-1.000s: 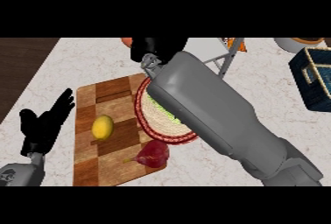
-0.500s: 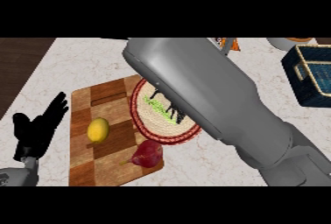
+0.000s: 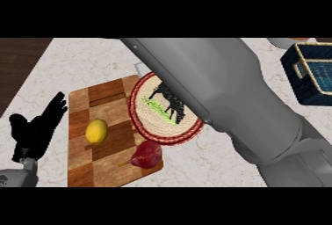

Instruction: Pick the squash from the placemat and place it in the tiered shelf

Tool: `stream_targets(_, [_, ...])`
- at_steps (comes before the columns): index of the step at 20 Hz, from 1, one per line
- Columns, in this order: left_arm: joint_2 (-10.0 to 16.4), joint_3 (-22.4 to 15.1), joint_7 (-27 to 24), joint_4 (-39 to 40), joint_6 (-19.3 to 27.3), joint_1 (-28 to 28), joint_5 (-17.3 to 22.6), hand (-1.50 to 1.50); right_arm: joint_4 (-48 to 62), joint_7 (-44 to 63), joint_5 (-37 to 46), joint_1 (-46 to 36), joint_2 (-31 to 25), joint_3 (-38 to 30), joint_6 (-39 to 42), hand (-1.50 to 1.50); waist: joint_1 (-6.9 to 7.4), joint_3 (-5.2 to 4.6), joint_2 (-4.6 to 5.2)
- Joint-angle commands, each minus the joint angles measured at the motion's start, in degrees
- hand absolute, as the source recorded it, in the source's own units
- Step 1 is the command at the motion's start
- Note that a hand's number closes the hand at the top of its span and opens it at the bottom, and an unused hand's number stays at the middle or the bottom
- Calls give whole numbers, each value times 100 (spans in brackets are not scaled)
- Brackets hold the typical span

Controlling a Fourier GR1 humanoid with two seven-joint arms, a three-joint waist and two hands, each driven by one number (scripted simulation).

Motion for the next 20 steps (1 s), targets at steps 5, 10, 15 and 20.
stream_targets(5, [102,184,-49,40,-82,8,73,0,935,1389,247,-621,68,-325,266,150,-148,7,33])
stream_targets(10, [108,255,51,-67,-57,71,120,0,1319,1325,354,-436,68,-450,19,150,-168,19,57])
stream_targets(15, [-30,124,7,-139,107,39,-77,0,1523,1227,501,-224,68,-690,-643,150,-208,23,89])
stream_targets(20, [170,307,48,-290,-138,296,120,0,1582,1215,616,-54,67,-922,-907,150,-172,24,70])
